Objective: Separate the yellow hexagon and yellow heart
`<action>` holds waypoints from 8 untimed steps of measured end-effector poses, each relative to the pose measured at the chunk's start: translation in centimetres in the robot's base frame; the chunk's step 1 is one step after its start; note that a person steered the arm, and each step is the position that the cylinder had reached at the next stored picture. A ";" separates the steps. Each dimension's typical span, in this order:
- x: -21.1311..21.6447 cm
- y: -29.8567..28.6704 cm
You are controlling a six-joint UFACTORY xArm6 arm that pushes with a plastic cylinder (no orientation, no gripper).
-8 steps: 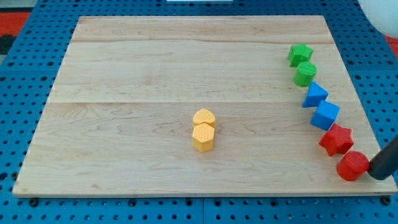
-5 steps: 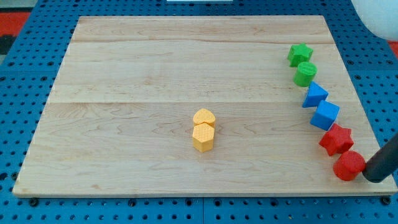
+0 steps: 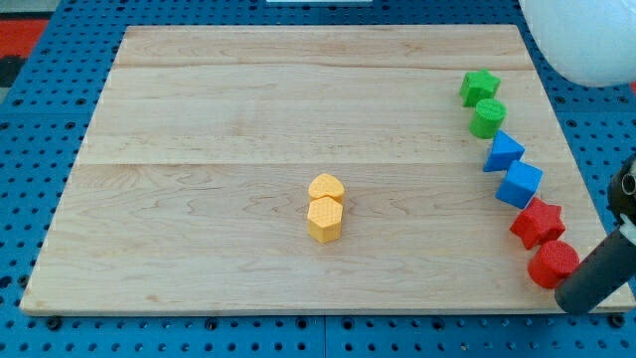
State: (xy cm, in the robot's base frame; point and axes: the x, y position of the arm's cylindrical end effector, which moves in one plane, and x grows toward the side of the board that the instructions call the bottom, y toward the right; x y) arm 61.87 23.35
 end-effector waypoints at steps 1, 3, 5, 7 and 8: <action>0.0 -8.3; -1.7 -16.6; -7.8 -22.5; -14.5 -27.8; -14.1 -27.9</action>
